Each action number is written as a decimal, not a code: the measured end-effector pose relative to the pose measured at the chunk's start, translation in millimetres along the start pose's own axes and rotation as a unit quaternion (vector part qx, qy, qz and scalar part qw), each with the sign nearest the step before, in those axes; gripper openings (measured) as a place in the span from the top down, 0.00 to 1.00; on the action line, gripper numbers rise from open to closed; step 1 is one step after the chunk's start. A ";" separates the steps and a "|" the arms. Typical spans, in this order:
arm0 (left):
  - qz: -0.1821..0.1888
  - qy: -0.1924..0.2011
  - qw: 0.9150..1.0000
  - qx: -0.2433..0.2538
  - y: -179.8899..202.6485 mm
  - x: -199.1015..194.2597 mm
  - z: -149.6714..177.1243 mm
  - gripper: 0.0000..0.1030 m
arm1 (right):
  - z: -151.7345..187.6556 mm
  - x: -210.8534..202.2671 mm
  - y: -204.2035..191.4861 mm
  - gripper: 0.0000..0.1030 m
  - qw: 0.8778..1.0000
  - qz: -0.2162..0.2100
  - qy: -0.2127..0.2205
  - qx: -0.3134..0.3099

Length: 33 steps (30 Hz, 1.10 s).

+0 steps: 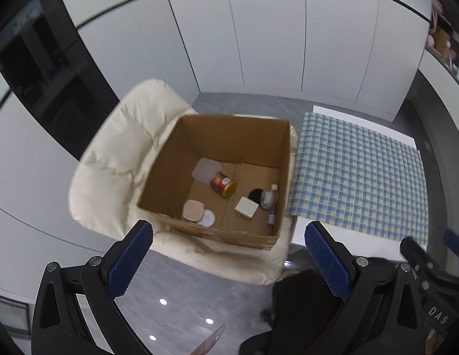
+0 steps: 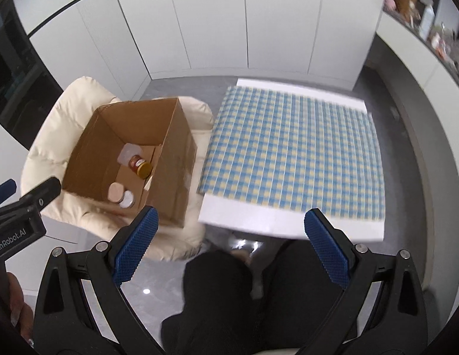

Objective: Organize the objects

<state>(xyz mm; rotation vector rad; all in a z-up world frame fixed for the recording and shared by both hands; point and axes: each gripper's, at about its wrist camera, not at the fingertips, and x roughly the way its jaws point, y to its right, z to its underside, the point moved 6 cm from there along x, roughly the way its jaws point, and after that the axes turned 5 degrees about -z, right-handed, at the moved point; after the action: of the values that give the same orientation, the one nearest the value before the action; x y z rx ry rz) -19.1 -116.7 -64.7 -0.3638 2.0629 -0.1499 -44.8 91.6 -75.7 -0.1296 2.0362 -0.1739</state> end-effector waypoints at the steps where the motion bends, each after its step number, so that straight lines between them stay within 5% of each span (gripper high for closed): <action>1: -0.012 0.002 1.000 0.009 -0.6 -7.3 3.6 0.00 | 6.5 -2.0 0.7 0.02 1.000 -0.008 -0.004 0.009; 13: -0.021 -0.036 0.998 0.053 17.3 -8.2 45.9 0.00 | 34.4 -24.3 12.1 0.03 1.000 0.001 -0.007 0.030; 33: -0.005 -0.037 0.999 0.040 13.6 -17.2 46.1 0.00 | 39.0 -26.5 7.0 0.02 1.000 0.003 -0.005 0.010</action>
<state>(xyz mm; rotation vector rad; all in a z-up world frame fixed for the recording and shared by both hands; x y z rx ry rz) 26.1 -96.3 -76.8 -0.3258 1.9769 -0.2204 1.9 100.3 -71.3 -0.1107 2.0236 -0.1901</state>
